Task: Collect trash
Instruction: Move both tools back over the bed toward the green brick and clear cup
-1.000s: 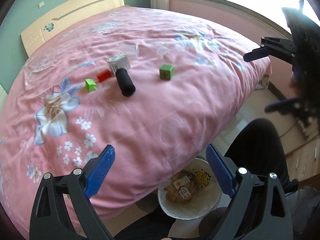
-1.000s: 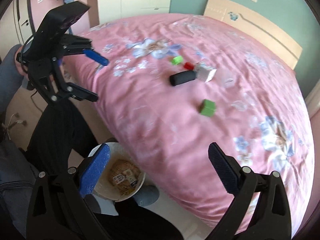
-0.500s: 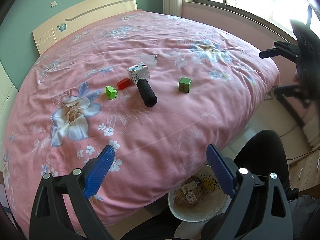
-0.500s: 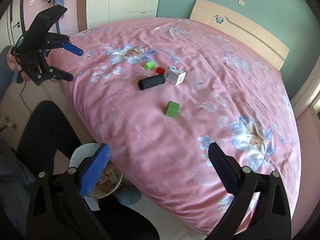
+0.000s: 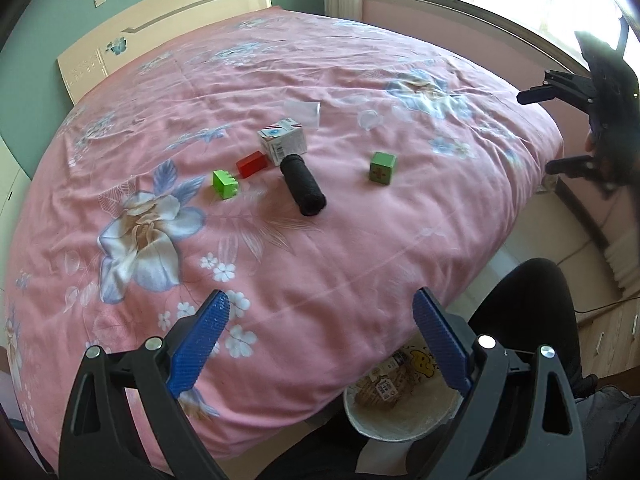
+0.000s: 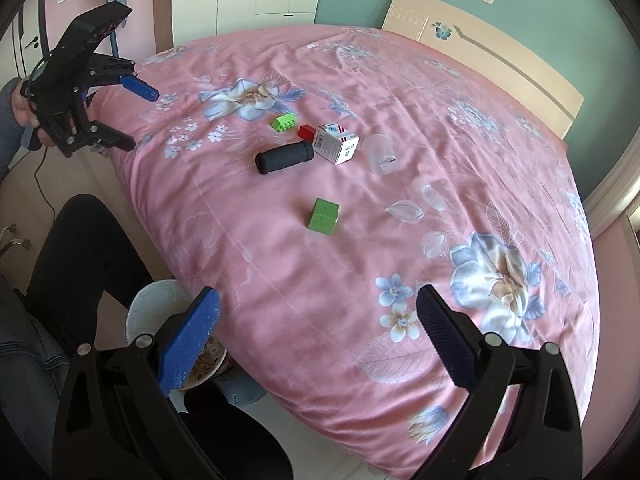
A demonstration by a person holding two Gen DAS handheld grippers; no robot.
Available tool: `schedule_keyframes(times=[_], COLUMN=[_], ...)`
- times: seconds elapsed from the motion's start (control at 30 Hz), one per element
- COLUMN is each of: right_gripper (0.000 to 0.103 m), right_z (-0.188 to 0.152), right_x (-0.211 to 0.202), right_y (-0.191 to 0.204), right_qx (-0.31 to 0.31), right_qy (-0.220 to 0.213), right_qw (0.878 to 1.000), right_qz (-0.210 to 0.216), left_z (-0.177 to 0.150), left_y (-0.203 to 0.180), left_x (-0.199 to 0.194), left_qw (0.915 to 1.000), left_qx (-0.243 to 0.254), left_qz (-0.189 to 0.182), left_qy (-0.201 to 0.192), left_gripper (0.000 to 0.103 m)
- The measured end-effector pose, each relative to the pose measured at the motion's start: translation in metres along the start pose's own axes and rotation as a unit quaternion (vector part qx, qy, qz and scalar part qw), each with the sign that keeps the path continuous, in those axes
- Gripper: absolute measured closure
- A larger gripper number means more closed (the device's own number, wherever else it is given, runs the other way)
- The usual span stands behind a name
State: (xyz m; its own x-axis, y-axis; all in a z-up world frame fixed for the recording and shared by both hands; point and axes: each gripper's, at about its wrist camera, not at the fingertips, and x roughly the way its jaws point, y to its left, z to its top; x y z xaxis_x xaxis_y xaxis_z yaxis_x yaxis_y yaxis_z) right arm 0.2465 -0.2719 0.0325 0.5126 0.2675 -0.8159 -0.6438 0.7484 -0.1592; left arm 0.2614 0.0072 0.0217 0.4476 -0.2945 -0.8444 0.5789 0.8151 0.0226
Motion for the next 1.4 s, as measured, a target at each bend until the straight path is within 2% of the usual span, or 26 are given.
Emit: schedule_keyframes(times=[0.37,0.57,0.77,0.9,1.07,1.2,1.4], right_gripper=[0.007,0.007,0.007,0.007,0.007,0.007,0.007], right_z=[0.019,0.038,0.065,0.085,0.109,0.125,0.146], right_x=[0.032,0.059,0.098,0.126,0.167,0.201,0.239], right_y=[-0.025,-0.043,-0.05,-0.058,-0.076,-0.093,-0.117], right_qx=[-0.005,-0.003,-0.036,-0.045,-0.04,-0.034,-0.02], right_qy=[0.015,0.018,0.03,0.039,0.056,0.079,0.091], right_qw=[1.0,0.999,0.998,0.996,0.994,0.992,0.991], right_qz=[0.027,0.038,0.05,0.066,0.089,0.088,0.093], left_z=[0.023,0.04,0.059,0.072,0.085,0.095,0.109], left_y=[0.046,0.068,0.081,0.088,0.107,0.126,0.139], left_x=[0.028,0.056,0.084,0.108,0.138,0.164,0.183], left_qw=[0.9989,0.9958,0.9875,0.9784,0.9779,0.9783,0.9764], left_qx=[0.031,0.079,0.146,0.186,0.173,0.161,0.163], left_qz=[-0.032,-0.039,-0.058,-0.088,-0.108,-0.115,-0.124], left_qy=[0.013,0.023,0.009,0.02,0.043,0.063,0.068], left_gripper=[0.008,0.008,0.008,0.008,0.008,0.008,0.008])
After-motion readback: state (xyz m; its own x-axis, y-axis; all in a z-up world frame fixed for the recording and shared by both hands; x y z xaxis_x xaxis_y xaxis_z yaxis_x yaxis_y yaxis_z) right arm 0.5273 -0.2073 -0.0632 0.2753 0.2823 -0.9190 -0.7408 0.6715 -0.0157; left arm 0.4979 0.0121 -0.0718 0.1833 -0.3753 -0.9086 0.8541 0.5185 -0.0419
